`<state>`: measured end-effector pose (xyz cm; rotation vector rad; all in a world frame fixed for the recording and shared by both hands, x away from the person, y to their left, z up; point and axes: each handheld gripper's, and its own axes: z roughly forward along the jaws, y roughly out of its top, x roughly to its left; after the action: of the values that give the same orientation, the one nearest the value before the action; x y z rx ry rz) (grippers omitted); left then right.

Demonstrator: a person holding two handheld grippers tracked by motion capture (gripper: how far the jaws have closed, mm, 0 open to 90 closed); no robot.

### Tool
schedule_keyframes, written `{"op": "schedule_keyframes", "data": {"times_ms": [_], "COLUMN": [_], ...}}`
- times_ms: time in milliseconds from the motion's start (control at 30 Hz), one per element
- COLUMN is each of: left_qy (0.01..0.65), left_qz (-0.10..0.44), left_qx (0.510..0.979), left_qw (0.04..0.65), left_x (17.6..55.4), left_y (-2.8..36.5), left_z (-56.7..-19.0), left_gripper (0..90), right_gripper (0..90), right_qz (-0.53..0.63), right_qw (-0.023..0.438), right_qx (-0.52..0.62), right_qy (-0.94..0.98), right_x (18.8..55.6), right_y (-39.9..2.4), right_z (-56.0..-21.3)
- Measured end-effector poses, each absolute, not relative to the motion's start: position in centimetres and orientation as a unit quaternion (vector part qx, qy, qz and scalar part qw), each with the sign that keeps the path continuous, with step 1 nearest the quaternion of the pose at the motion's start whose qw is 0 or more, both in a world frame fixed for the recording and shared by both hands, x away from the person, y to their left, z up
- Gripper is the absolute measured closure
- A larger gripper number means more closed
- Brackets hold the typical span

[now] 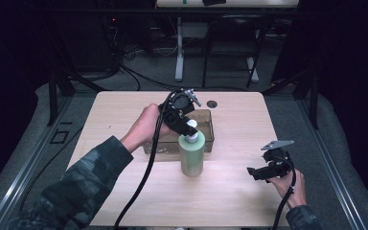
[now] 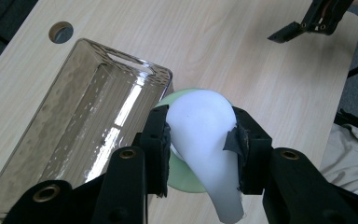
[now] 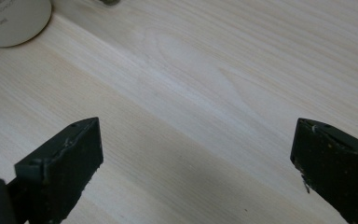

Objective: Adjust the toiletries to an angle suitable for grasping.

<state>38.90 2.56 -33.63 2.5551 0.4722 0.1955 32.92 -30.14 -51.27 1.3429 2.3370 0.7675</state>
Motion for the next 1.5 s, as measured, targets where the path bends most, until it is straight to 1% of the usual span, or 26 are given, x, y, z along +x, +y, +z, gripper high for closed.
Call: {"op": "schedule_keyframes", "data": {"times_ms": [367, 1033, 1500], "left_qy": [0.173, 0.193, 0.196], "left_qz": [0.075, 0.082, 0.086], "left_qx": [0.947, 0.947, 0.946], "left_qw": [0.258, 0.244, 0.244], "left_x": [38.6, 38.1, 38.0], "left_y": [3.7, 8.3, 9.2], "left_z": [-33.5, -33.4, -33.4], "left_gripper": [62.6, 62.6, 62.6], "right_gripper": [1.7, 1.3, 1.2], "right_qz": [0.271, 0.270, 0.267], "right_qw": [0.174, 0.182, 0.189], "right_qx": [0.470, 0.460, 0.458], "right_qy": [0.822, 0.826, 0.827], "right_x": [32.9, 32.9, 32.8], "right_y": [-30.4, -30.1, -30.0], "right_z": [-51.2, -51.1, -51.0]}}
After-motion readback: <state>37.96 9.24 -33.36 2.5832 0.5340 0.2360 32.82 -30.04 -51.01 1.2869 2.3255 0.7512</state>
